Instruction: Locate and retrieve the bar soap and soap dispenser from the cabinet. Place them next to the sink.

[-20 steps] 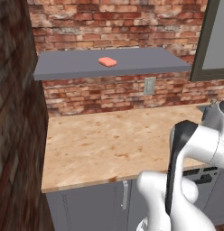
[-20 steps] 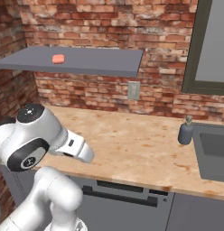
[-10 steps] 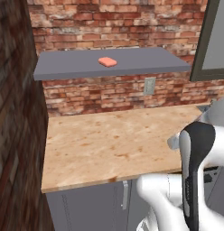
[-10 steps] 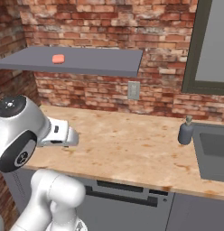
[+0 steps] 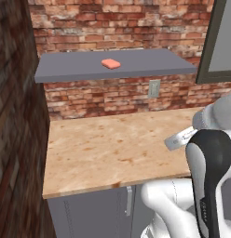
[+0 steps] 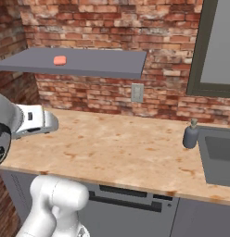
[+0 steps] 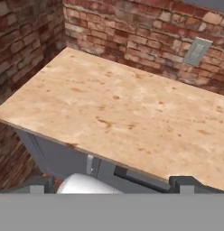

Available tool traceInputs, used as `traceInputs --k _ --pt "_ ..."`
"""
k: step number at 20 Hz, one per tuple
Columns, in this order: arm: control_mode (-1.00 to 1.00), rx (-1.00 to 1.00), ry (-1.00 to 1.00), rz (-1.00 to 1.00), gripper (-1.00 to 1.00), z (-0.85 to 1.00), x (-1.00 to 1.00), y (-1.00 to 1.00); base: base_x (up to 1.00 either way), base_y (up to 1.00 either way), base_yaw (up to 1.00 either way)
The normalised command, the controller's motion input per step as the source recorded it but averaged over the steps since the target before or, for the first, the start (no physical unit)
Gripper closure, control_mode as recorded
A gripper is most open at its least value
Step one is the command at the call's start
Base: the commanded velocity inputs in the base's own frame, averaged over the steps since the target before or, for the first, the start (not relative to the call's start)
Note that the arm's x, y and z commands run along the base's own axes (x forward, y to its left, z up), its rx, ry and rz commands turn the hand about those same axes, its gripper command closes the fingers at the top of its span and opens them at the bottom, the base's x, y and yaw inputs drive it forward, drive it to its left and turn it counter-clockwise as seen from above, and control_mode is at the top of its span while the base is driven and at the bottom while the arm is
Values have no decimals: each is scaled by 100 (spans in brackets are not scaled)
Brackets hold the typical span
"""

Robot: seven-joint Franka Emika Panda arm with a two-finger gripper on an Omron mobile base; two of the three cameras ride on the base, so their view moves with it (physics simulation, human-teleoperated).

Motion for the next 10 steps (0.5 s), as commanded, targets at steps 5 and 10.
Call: traceInputs --k 5,10 --pt "-100 7 -17 -18 -100 28 -11 30 0 0 0" --pt "-100 14 -15 -17 -100 42 0 24 0 0 0"
